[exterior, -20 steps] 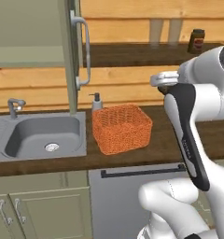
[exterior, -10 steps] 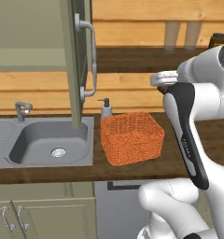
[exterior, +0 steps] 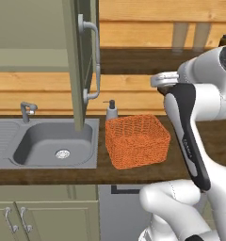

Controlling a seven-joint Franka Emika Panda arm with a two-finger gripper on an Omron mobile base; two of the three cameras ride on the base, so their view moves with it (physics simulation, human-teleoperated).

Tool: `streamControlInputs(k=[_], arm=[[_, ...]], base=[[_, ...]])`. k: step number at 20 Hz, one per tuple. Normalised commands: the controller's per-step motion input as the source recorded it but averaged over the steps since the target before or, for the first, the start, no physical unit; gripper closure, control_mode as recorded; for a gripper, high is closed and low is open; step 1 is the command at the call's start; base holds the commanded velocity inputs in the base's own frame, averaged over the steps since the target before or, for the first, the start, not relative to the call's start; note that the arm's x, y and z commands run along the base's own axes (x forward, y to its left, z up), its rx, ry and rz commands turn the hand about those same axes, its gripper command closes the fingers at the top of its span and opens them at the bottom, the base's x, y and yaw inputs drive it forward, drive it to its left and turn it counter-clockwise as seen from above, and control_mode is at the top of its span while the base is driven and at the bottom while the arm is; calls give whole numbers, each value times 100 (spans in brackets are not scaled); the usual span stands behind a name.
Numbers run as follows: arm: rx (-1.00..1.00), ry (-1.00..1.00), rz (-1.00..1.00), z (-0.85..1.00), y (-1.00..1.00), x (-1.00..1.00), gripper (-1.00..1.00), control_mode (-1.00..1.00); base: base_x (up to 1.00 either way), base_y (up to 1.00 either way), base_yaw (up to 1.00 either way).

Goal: Open the cabinet, pick up the bread from the cabinet and place it in the basket. Then move the basket to the dining counter.

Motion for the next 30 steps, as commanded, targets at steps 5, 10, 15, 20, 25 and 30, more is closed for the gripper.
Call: streamControlInputs(k=[5, 10, 15, 20, 25, 30], arm=[[0, 4, 8, -47, 5, 25, 100, -100], [0, 10, 6, -73, 14, 18, 100, -100], [-3, 1, 3, -57, 3, 38, 100, -100], [-6, 0, 3, -54, 0, 62, 100, -100], [-7, 7, 2, -52, 0, 63, 100, -100], [-7, 9, 1, -52, 0, 59, 100, -100]], base=[[0, 0, 0], [0, 0, 0], [0, 0, 0], [0, 0, 0], [0, 0, 0], [0, 0, 0]])
